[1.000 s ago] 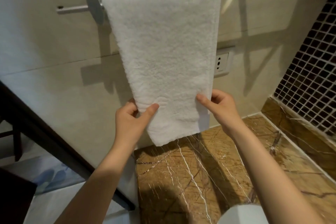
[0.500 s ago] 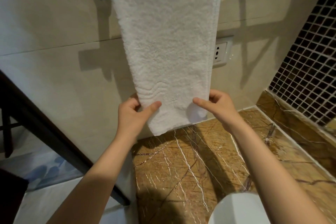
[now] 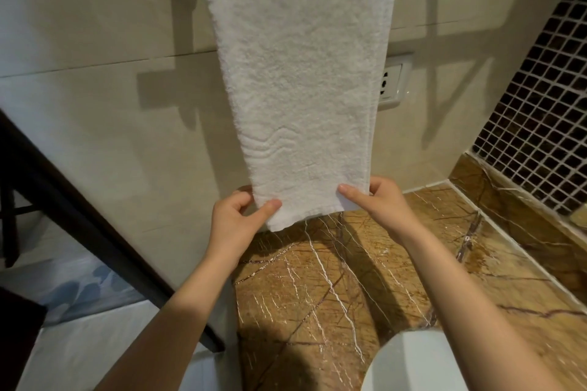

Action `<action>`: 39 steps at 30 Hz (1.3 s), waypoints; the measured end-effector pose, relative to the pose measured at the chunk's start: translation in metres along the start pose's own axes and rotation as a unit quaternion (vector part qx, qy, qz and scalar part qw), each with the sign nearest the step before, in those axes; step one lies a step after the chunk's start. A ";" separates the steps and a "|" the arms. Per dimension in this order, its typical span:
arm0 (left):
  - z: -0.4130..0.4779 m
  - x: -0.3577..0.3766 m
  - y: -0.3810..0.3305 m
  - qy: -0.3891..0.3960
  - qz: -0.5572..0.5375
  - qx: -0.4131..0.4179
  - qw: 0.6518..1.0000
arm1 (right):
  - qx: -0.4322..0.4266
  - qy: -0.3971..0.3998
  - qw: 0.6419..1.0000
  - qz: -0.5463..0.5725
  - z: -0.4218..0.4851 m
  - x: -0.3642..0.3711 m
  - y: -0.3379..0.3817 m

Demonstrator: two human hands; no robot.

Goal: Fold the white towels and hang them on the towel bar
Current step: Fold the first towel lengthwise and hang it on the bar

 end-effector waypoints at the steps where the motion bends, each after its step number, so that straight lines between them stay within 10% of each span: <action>1: 0.000 0.000 0.003 0.005 -0.002 -0.004 1.000 | 0.003 -0.003 1.000 0.005 0.000 0.000 -0.001; 39: -0.018 0.003 0.003 0.017 -0.061 -0.004 0.998 | -0.037 -0.057 0.997 -0.036 0.000 0.001 -0.010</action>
Point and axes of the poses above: each hand's wrist, its own z-axis towards the middle knuckle, its own x-axis out of the palm, y = z × x, the point moved 3 cm from there along z, towards the middle knuckle, and after that the axes turned 8 degrees about z, right-handed, at the moved point
